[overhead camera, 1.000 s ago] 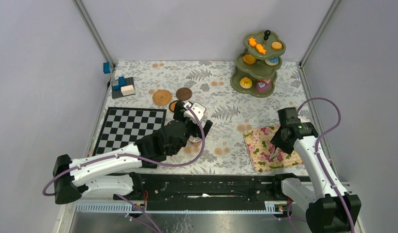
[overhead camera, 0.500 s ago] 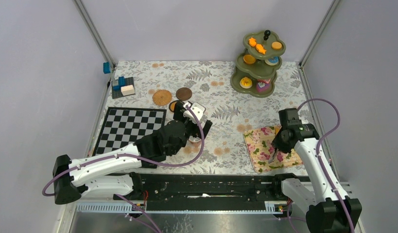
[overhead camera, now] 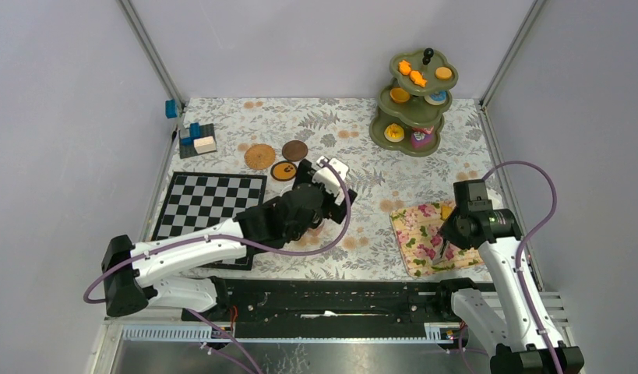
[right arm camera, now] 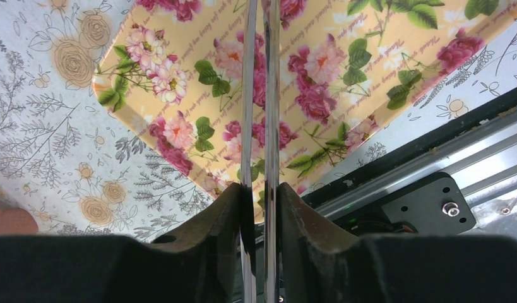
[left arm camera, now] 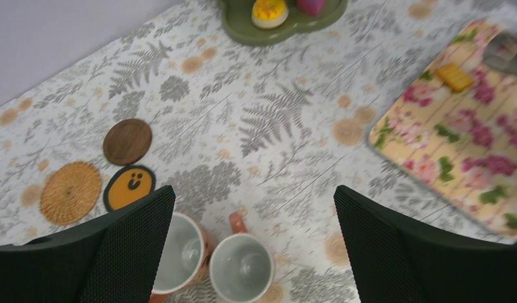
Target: Serve the afternoon tea
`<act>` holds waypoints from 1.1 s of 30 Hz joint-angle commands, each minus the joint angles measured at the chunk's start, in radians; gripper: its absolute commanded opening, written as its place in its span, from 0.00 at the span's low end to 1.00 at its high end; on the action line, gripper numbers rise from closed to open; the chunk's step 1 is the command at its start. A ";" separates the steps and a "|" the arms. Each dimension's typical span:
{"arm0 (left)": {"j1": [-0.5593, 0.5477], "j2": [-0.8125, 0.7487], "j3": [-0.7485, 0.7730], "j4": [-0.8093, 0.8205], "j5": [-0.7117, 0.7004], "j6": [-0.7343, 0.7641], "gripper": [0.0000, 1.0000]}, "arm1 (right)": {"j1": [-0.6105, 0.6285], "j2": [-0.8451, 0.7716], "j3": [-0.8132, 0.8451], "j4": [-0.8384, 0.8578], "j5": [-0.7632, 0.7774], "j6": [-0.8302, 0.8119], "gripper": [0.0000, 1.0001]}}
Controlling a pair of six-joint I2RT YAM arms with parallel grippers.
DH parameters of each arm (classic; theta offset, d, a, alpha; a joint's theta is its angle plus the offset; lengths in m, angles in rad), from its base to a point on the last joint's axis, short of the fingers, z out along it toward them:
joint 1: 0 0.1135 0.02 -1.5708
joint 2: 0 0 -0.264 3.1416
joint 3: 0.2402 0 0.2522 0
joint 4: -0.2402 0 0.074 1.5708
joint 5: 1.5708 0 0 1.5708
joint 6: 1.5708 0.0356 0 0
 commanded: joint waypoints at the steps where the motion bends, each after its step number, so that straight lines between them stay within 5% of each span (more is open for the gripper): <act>1: 0.005 0.001 0.147 -0.034 0.077 -0.096 0.99 | -0.005 -0.019 0.051 -0.029 0.002 -0.009 0.36; 8: 0.005 0.004 0.181 0.027 0.054 -0.032 0.99 | -0.005 0.037 0.045 -0.027 0.001 -0.016 0.46; 33: 0.005 -0.101 -0.004 0.175 -0.012 0.069 0.99 | -0.005 0.169 0.179 -0.041 0.040 -0.142 0.52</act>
